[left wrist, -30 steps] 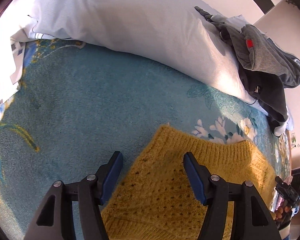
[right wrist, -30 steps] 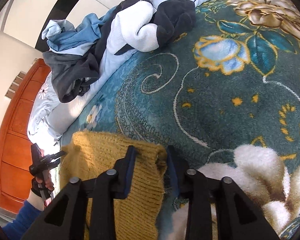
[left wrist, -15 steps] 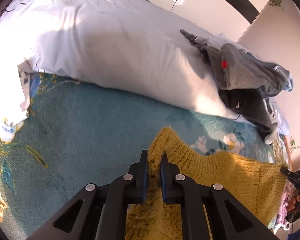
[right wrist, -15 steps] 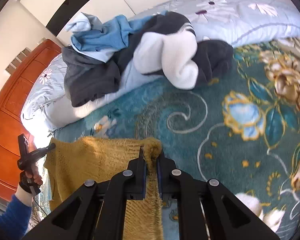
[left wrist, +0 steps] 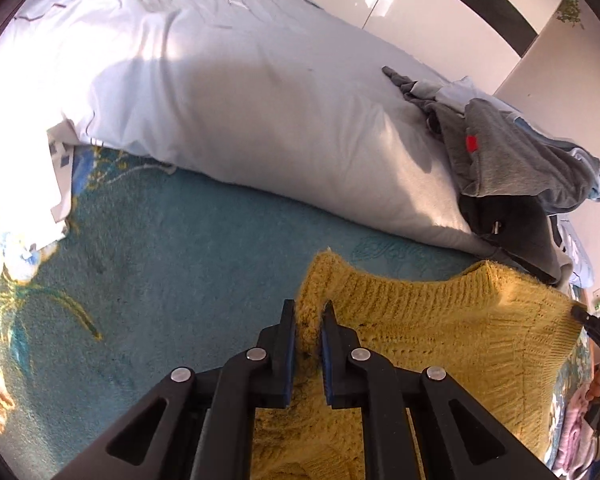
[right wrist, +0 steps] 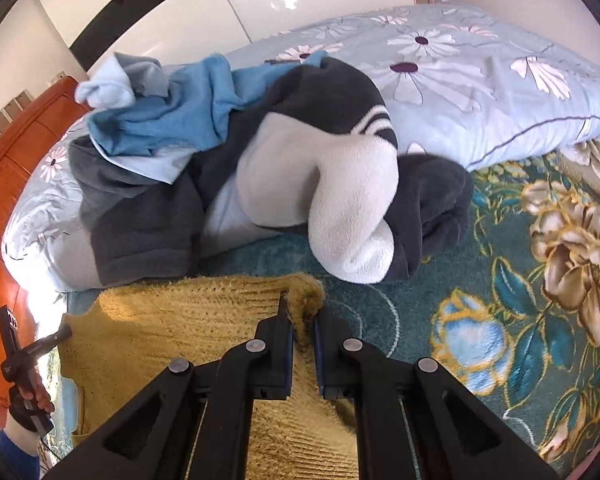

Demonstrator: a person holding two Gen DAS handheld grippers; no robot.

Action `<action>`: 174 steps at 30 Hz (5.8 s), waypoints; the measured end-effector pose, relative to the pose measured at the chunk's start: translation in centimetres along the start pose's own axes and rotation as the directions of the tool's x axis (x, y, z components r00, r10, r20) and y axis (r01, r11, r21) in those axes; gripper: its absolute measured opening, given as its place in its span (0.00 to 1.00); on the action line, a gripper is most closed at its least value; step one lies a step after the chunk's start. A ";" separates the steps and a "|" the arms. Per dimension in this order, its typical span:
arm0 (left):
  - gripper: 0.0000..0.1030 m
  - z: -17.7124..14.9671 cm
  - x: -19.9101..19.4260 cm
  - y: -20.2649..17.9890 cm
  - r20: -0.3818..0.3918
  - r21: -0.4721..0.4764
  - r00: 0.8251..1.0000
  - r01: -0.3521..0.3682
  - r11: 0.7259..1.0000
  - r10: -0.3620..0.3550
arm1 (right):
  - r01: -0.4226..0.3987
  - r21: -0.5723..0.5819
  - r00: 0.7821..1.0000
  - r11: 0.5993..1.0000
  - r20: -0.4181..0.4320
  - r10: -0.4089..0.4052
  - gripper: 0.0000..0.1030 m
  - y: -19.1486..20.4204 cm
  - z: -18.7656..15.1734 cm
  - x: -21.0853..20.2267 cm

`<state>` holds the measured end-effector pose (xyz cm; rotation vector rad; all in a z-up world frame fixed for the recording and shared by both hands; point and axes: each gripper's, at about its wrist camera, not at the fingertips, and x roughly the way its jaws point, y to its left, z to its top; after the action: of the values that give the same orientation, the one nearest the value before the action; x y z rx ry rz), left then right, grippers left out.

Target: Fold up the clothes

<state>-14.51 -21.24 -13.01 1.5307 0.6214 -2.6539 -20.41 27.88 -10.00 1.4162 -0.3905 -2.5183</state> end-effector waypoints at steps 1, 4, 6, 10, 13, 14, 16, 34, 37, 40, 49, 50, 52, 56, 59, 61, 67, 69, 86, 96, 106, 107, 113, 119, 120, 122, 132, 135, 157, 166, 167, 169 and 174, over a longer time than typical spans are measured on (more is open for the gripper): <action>0.11 -0.2 0.6 0.0 -0.009 -0.009 1.000 -0.011 1.000 0.011 | 0.000 0.014 1.000 1.000 -0.008 0.000 0.08 -0.3 -0.3 0.6; 0.14 -0.4 1.3 -0.3 -0.030 -0.017 0.999 -0.033 0.999 0.033 | -0.006 0.053 1.000 0.999 -0.016 0.007 0.09 -1.1 -1.0 1.7; 0.14 -0.3 1.2 -0.7 -0.039 -0.007 0.998 -0.039 0.999 0.039 | -0.014 0.063 1.000 0.998 -0.008 0.015 0.11 -1.5 -1.1 1.5; 0.36 -0.3 0.7 -0.8 -0.057 -0.018 0.997 -0.046 0.999 0.045 | 0.020 0.066 1.000 0.998 0.008 -0.020 0.34 -2.1 -1.8 0.4; 0.56 -1.1 0.3 -0.1 -0.077 -0.049 0.996 -0.042 0.998 0.039 | 0.011 0.080 1.000 0.997 0.003 -0.011 0.34 -2.8 -3.2 -1.0; 0.56 -1.6 0.0 0.2 -0.082 -0.060 0.996 -0.038 0.997 0.033 | 0.012 0.082 1.000 0.997 0.000 -0.012 0.34 -2.9 -3.8 -1.6; 0.56 -2.9 -0.9 0.9 -0.085 -0.084 0.996 -0.029 0.996 0.022 | 0.010 0.075 1.000 0.997 0.006 -0.010 0.35 -3.3 -5.6 -3.2; 0.61 -21.6 -9.3 5.8 -0.106 -0.283 0.978 0.144 0.948 -0.180 | -0.041 0.548 0.997 0.835 0.078 -0.002 0.46 -7.8 -31.6 -14.7; 0.61 -22.2 -9.3 5.4 -0.092 -0.295 0.978 0.150 0.944 -0.185 | -0.076 0.552 0.994 0.831 0.108 0.019 0.46 -7.0 -32.2 -14.4; 0.61 -22.6 -9.2 5.2 -0.072 -0.334 0.973 0.184 0.925 -0.220 | -0.125 0.563 0.990 0.817 0.130 0.063 0.46 -6.3 -32.4 -13.7; 0.58 -24.3 -9.2 5.0 -0.033 -0.393 0.963 0.233 0.889 -0.267 | -0.277 0.629 0.960 0.727 0.216 0.179 0.44 -6.4 -33.8 -12.7; 0.57 -24.4 -9.2 5.1 -0.031 -0.401 0.962 0.238 0.885 -0.272 | -0.284 0.626 0.958 0.726 0.212 0.192 0.43 -6.2 -34.0 -12.6; 0.56 -24.7 -9.2 5.3 -0.029 -0.415 0.959 0.245 0.876 -0.282 | -0.290 0.616 0.957 0.732 0.203 0.208 0.43 -5.5 -34.3 -12.4; 0.56 -25.2 -9.4 5.4 -0.032 -0.427 0.955 0.253 0.868 -0.294 | -0.306 0.622 0.952 0.720 0.198 0.234 0.43 -4.9 -34.2 -12.0; 0.56 -25.4 -9.2 5.0 -0.041 -0.428 0.952 0.257 0.866 -0.303 | -0.315 0.610 0.949 0.727 0.186 0.254 0.43 -4.3 -33.9 -11.5; 0.56 -25.5 -9.4 4.6 -0.037 -0.424 0.951 0.263 0.866 -0.307 | -0.323 0.607 0.946 0.726 0.192 0.261 0.43 -4.0 -33.8 -11.3; 0.54 -25.9 -10.4 5.5 0.051 -0.460 0.942 0.316 0.830 -0.331 | -0.333 0.647 0.943 0.686 0.249 0.222 0.42 -6.3 -33.5 -11.7; 0.39 -25.9 -10.2 5.7 0.043 -0.467 0.942 0.314 0.827 -0.333 | -0.343 0.645 0.939 0.683 0.253 0.233 0.38 -6.6 -33.3 -11.8; 0.33 -29.4 -9.7 8.1 -0.011 -0.602 0.913 0.320 0.732 -0.408 | -0.375 0.644 0.927 0.667 0.272 0.259 0.11 -6.8 -32.7 -12.8; 0.37 -28.3 -8.6 8.4 0.069 -0.612 0.899 0.380 0.693 -0.432 | -0.357 0.649 0.934 0.671 0.245 0.261 0.12 -6.9 -32.7 -12.5; 0.28 -27.9 -9.8 8.9 0.081 -0.600 0.926 0.340 0.724 -0.368 | -0.350 0.625 0.937 0.698 0.235 0.259 0.12 -6.4 -31.4 -12.3; 0.20 -27.8 -9.9 8.9 0.066 -0.594 0.934 0.320 0.738 -0.352 | -0.338 0.618 0.941 0.710 0.228 0.250 0.12 -6.2 -31.3 -12.4; 0.10 -27.8 -11.9 8.3 0.043 -0.523 0.962 0.252 0.814 -0.270 | -0.285 0.578 0.957 0.765 0.212 0.196 0.10 -5.2 -31.2 -13.7; 0.10 -27.6 -14.8 7.8 0.057 -0.474 0.960 0.266 0.839 -0.273 | -0.301 0.534 0.950 0.790 0.237 0.202 0.09 -4.7 -32.4 -15.8; 0.10 -27.7 -15.2 7.7 0.056 -0.462 0.962 0.263 0.847 -0.269 | -0.311 0.534 0.947 0.786 0.245 0.208 0.09 -4.6 -32.7 -16.1; 0.10 -27.9 -16.1 7.3 0.050 -0.443 0.963 0.259 0.859 -0.265 | -0.317 0.532 0.945 0.785 0.253 0.210 0.09 -4.4 -33.5 -16.8; 0.10 -30.3 -21.0 7.5 0.079 -0.434 0.931 0.353 0.829 -0.355 | -0.362 0.507 0.925 0.782 0.298 0.236 0.09 -4.4 -37.0 -22.9; 0.10 -28.7 -20.4 7.0 0.109 -0.428 0.924 0.377 0.821 -0.367 | -0.367 0.490 0.923 0.791 0.298 0.243 0.09 -3.8 -35.1 -22.7; 0.10 -12.8 -8.7 6.5 0.166 -0.581 0.927 0.367 0.727 -0.336 | -0.275 0.487 0.961 0.829 0.155 0.228 0.09 -3.0 -13.8 -9.0; 0.10 -11.1 -3.9 7.4 0.087 -0.631 0.958 0.266 0.729 -0.274 | -0.201 0.496 0.978 0.845 0.048 0.205 0.09 -3.7 -10.0 -2.5; 0.10 -11.2 -3.3 7.6 0.075 -0.641 0.959 0.255 0.724 -0.272 | -0.195 0.507 0.978 0.840 0.038 0.204 0.09 -3.9 -10.0 -1.9; 0.10 -11.3 -2.5 7.9 0.068 -0.654 0.961 0.245 0.716 -0.266 | -0.185 0.527 0.979 0.830 0.025 0.202 0.09 -4.4 -10.0 -1.0; 0.15 -10.8 -2.3 7.7 0.066 -0.647 0.961 0.245 0.722 -0.267 | -0.176 0.499 0.980 0.849 0.005 0.200 0.12 -4.2 -9.6 -0.1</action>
<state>-2.77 -25.03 -18.45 1.3278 1.6562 -2.1599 -12.38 30.72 -16.07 1.5041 -1.1819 -2.3094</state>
